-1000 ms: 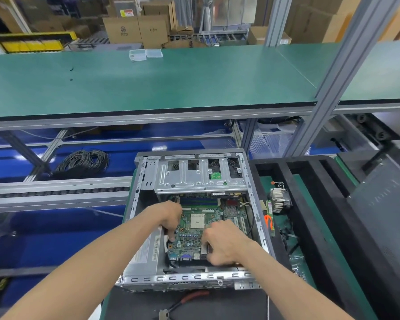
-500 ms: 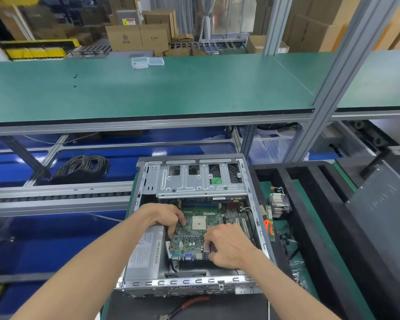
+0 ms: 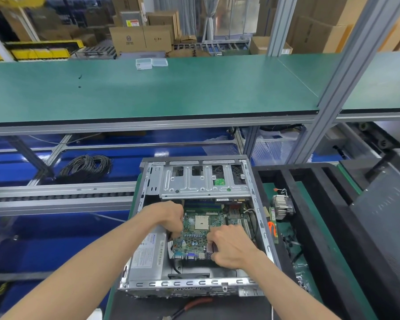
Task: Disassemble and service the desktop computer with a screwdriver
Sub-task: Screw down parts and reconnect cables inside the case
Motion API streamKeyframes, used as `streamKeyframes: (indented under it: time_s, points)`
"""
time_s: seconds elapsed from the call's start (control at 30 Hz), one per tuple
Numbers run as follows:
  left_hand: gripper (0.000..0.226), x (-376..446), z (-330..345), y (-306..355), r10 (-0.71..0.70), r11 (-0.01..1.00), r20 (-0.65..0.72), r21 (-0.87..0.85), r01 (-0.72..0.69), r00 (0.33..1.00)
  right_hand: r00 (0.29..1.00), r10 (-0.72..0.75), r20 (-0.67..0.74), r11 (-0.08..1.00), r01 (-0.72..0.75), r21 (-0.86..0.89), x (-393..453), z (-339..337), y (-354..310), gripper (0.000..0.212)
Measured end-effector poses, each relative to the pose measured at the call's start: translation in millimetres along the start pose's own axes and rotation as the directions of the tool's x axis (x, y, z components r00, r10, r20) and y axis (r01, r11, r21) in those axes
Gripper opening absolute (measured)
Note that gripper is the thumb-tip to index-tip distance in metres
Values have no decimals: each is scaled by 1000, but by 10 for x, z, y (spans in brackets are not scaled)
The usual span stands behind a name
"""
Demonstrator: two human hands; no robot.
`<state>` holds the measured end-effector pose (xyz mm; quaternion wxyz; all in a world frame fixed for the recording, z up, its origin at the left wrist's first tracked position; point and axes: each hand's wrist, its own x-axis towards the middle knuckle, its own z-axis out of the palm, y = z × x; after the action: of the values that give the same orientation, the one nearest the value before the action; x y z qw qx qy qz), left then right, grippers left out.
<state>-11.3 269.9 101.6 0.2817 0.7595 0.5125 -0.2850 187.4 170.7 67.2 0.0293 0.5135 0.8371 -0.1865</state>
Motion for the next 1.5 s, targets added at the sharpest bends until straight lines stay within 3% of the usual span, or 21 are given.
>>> streamKeyframes:
  time_s: [0.23,0.37,0.47,0.6,0.73,0.83,0.93,1.03,1.17,1.23,1.37,1.4,1.5]
  points:
    - [6,-137,-46,35,208,938,-3,-284,-201,978,998,-21,-64,1000,21,1,-3,3,7,10]
    - [22,-249,-25,160,328,868,67,-414,-273,942,992,-11,-123,1000,13,15,-8,14,17,19]
    - [19,-267,104,266,366,882,112,-359,-305,924,988,0,-155,998,9,60,-31,4,15,19]
    - [18,-267,303,353,387,880,-55,-276,-386,920,981,13,-192,992,12,128,-58,-8,13,17]
    - [22,-280,408,386,389,916,-225,-9,-401,893,971,31,-236,979,18,202,-59,-31,21,17]
    - [26,-268,491,365,484,874,-322,220,-433,814,971,14,-239,977,37,208,-59,-28,25,16]
    - [25,-273,581,304,584,811,-404,333,-481,704,968,6,-252,975,49,215,-57,-16,30,15]
    - [14,-285,622,259,585,805,-502,266,-529,637,961,14,-275,969,55,241,-56,-20,34,17]
    - [40,-216,601,263,554,828,-615,339,-446,561,942,35,-335,952,71,298,-61,-13,44,15]
    - [50,-188,627,299,521,853,-645,366,-373,559,936,47,-348,948,67,311,-56,-6,51,13]
    - [85,-92,695,315,395,916,-647,335,-222,652,932,51,-360,942,75,327,-46,3,64,20]
    - [84,-75,691,325,363,925,-633,334,-182,684,930,50,-365,941,79,329,-46,6,63,19]
    - [53,-51,654,364,319,930,-573,343,-132,755,937,76,-341,926,61,373,-70,-1,65,21]
